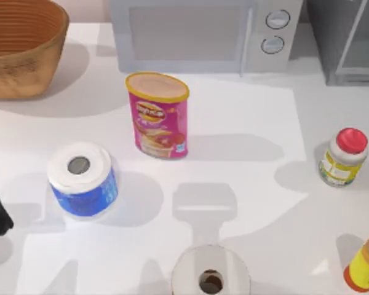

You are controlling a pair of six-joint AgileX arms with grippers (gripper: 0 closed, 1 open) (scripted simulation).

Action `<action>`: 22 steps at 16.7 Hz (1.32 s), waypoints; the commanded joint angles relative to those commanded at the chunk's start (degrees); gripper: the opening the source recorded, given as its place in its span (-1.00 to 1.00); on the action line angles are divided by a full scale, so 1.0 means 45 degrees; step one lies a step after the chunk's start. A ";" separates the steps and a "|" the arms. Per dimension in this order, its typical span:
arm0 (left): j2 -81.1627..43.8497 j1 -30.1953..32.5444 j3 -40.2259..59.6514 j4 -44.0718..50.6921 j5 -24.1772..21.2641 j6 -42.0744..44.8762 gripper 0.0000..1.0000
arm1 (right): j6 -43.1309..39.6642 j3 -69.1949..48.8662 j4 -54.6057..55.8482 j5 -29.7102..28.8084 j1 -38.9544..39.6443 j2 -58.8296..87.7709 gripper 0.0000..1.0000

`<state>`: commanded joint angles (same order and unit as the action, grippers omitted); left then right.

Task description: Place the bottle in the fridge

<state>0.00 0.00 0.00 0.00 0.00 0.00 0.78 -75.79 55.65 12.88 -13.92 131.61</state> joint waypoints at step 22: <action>0.0000 0.0000 0.0000 0.0000 0.0000 0.0000 1.00 | -0.0009 -0.2077 -0.1109 -0.0229 0.0231 0.1004 0.96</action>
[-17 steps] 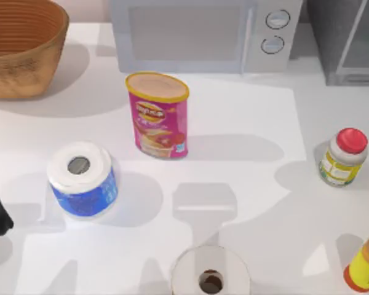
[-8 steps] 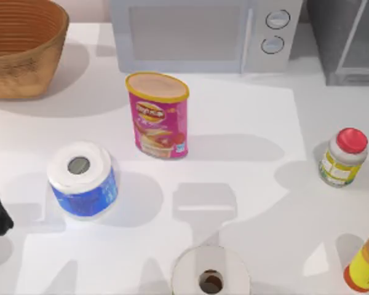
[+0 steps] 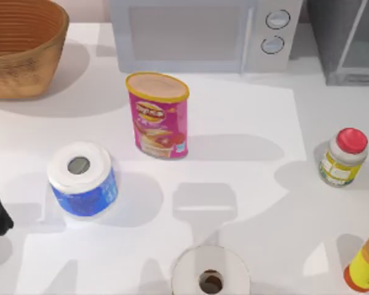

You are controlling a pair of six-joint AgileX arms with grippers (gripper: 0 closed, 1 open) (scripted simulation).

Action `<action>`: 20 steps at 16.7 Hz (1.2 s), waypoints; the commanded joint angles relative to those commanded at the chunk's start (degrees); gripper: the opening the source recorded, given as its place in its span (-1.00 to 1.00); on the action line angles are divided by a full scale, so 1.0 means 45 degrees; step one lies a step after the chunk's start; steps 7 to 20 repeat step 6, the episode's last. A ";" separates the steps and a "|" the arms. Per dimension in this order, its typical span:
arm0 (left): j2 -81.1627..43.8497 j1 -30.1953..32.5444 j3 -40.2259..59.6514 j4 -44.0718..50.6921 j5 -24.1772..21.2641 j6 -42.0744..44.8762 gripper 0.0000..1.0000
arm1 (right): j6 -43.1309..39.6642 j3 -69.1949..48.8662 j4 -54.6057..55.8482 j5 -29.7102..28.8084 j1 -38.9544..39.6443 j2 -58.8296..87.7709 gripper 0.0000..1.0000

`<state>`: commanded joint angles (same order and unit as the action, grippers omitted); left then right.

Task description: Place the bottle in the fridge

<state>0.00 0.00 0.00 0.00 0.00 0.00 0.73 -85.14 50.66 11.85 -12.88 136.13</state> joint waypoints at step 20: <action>0.0000 0.0000 0.0000 0.0000 0.0000 0.0000 1.00 | 0.0000 0.0000 0.0000 0.0000 0.0000 0.0000 1.00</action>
